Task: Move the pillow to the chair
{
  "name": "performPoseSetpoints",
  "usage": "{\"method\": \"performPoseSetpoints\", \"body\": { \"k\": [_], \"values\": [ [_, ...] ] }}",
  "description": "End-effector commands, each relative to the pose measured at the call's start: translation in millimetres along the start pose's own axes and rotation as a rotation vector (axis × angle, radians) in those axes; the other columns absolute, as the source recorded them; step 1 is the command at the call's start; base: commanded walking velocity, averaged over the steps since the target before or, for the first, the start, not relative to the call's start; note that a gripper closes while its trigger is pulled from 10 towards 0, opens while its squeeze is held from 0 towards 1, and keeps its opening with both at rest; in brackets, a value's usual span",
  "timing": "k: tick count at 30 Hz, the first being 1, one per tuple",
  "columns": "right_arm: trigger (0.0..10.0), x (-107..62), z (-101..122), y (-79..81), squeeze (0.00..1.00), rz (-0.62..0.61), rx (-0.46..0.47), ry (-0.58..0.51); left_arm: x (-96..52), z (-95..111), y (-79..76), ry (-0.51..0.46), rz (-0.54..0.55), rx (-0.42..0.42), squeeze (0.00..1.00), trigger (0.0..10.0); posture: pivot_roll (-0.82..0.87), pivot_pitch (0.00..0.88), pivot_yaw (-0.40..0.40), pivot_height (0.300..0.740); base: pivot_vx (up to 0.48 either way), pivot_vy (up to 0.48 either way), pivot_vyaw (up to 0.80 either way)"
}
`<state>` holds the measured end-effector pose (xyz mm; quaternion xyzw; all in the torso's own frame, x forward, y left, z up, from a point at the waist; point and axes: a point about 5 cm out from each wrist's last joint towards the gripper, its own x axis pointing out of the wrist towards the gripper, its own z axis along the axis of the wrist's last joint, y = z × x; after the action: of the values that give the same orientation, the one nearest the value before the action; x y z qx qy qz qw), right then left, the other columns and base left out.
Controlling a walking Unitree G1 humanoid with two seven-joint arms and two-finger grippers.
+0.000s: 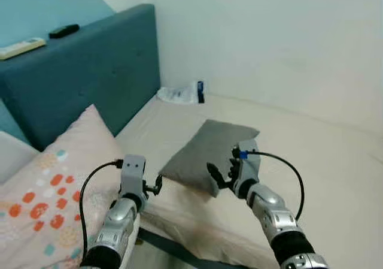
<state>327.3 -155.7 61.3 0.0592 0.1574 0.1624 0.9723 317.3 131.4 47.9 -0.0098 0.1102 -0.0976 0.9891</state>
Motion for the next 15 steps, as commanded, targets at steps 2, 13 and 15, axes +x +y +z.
{"method": "performPoseSetpoints", "body": {
  "k": [2,13,15],
  "values": [
    [10.0,-1.6,-2.7,-6.7,0.00,-0.021,0.009,0.006,3.2,1.8,0.1,0.001,-0.009,0.039,0.00,10.0,-0.05,0.000,0.007,0.740,0.000,0.000,0.00],
    [10.0,-22.5,-44.0,-43.7,0.00,-0.250,0.000,0.155,-28.8,-72.7,8.6,0.303,0.007,0.153,0.00,10.0,-0.05,0.000,0.028,0.740,0.000,0.000,0.00],
    [10.0,-35.1,-62.9,-46.2,0.00,-0.254,-0.008,0.190,-45.9,-93.6,11.9,0.365,0.027,0.143,0.00,10.0,-0.05,0.000,0.031,0.740,0.000,0.000,0.00]
  ]
}}
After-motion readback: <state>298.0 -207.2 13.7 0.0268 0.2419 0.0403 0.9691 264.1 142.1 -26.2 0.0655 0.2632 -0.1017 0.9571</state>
